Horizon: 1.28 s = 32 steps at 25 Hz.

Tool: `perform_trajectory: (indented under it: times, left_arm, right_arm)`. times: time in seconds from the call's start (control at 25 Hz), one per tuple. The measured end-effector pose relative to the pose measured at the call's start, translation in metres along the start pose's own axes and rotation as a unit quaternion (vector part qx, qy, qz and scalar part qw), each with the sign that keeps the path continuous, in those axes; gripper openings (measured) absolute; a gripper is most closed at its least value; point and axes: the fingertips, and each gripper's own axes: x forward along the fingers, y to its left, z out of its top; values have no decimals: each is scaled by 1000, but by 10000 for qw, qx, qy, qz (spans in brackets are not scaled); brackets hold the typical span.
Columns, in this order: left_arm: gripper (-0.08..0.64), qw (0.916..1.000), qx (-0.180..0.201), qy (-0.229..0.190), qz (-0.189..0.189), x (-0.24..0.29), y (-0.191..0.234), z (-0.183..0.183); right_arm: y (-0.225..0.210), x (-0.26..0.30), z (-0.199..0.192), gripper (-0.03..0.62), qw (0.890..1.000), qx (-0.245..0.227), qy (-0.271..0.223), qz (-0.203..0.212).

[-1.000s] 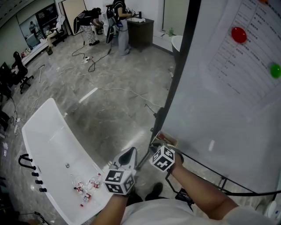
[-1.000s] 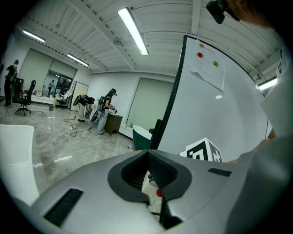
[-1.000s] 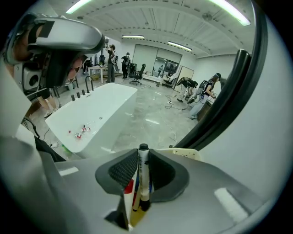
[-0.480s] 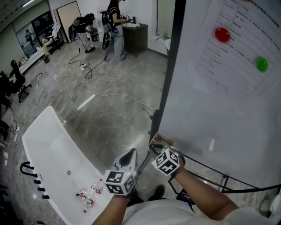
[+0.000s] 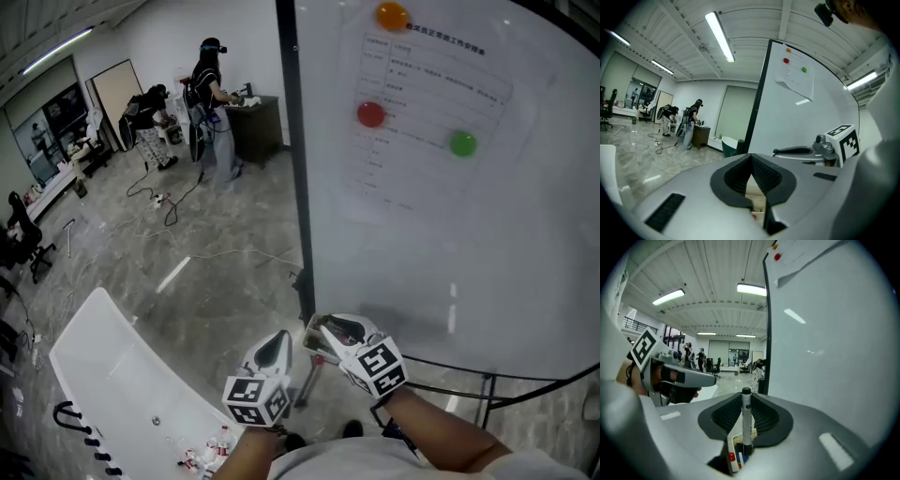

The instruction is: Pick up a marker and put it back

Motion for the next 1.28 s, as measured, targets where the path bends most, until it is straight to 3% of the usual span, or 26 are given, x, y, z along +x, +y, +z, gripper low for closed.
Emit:
perform_trajectory:
  times: [0.16, 0.36, 0.64, 1.28]
  left_arm:
    - [3, 9997, 121, -83, -200, 9, -14, 13]
    - [4, 9990, 191, -192, -367, 15, -25, 24]
    - [3, 9983, 365, -232, -400, 12, -29, 29]
    - [3, 9981, 278, -324, -433, 5, -27, 33]
  right_arm:
    - [-12, -26, 24, 67, 9975, 275, -562, -321]
    - [-15, -40, 43, 67, 9947, 391, -814, -492]
    - [-15, -43, 50, 67, 9942, 371, -864, -527]
    - [-8, -41, 52, 67, 9952, 322, -803, -463]
